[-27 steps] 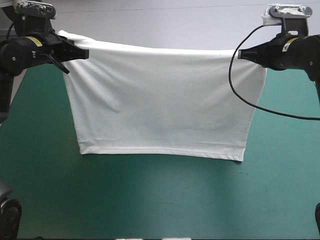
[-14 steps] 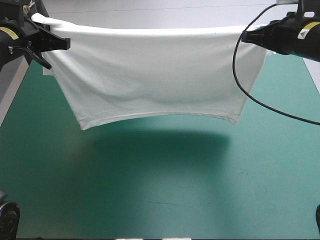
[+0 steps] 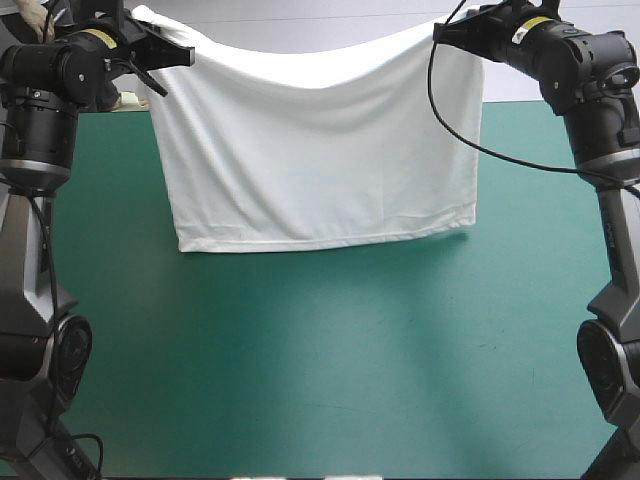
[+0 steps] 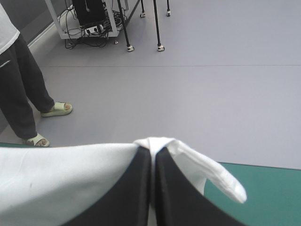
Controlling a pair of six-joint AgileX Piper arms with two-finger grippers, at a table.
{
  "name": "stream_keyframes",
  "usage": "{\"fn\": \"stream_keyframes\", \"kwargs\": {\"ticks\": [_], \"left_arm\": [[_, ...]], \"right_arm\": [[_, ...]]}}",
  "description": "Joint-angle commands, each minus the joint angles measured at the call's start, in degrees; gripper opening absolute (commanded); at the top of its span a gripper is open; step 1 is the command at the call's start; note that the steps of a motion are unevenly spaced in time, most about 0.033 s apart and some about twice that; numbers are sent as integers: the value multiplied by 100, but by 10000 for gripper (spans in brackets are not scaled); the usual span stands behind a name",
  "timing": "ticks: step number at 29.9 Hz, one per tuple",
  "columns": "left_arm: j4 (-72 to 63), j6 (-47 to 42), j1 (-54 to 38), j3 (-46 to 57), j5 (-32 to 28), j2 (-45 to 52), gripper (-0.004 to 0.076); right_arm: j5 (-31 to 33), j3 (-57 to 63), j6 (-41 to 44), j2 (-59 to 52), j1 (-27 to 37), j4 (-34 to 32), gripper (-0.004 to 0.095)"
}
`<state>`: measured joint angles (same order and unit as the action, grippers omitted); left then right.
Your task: Fold the cloth
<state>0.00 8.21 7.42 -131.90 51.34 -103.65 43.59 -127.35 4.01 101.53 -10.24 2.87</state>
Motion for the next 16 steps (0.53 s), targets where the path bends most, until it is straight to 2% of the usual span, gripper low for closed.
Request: {"fn": "stream_keyframes", "kwargs": {"ticks": [1,7,10,16], "left_arm": [[181,-19,14,-731,-388,162,-9],[156,-19,14,-876,-41,45,-9],[130,-19,14,-850,329,-152,-9],[0,-19,14,-535,1521,-810,-9]], "right_arm": [[-637,-487,-74,-282,27,-178,-18],[-82,-702,-64,-257,27,-251,-19],[437,-657,-64,-89,27,-251,-19],[1866,-645,0,780,27,-287,-19]]}}
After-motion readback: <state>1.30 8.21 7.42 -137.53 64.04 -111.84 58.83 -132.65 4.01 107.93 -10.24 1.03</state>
